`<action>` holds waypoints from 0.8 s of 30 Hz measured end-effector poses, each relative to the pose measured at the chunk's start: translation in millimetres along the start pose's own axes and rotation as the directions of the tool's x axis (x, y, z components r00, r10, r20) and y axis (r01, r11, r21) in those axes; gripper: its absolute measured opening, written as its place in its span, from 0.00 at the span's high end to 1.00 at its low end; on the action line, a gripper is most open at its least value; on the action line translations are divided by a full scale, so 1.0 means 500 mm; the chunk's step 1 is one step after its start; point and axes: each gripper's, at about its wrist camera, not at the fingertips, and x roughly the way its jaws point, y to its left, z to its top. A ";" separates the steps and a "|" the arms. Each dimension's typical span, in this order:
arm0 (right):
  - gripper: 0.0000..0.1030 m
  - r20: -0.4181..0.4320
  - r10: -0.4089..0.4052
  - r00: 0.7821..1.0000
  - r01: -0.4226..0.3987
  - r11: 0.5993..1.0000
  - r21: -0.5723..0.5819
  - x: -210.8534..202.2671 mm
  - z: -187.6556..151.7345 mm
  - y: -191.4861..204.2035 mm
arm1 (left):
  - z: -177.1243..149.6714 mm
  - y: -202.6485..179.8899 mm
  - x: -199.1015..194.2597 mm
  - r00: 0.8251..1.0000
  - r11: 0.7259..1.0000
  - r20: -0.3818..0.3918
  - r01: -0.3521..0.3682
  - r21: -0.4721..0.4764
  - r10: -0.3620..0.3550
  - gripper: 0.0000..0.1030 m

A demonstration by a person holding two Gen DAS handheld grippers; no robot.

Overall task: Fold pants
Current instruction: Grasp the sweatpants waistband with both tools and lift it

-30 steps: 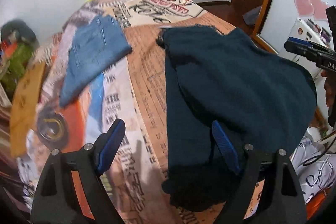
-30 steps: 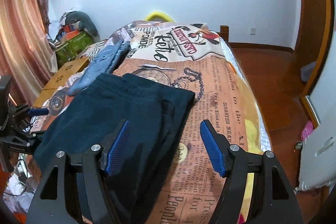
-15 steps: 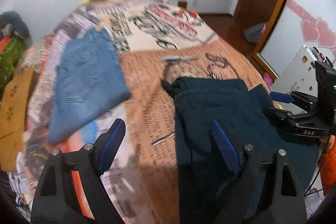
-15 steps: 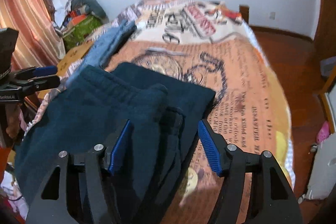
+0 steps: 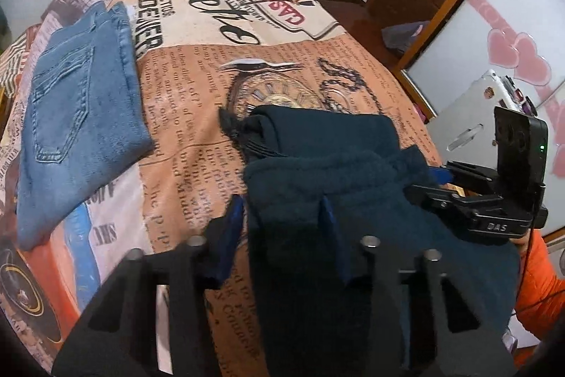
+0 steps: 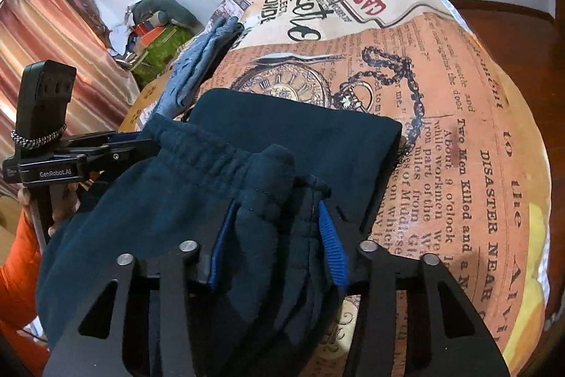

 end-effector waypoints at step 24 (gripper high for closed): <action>0.72 0.302 -0.108 0.947 0.127 0.991 -0.044 -0.107 0.108 0.010 | 0.153 -0.075 -0.054 0.981 0.995 0.170 -0.099 0.023 0.094 0.72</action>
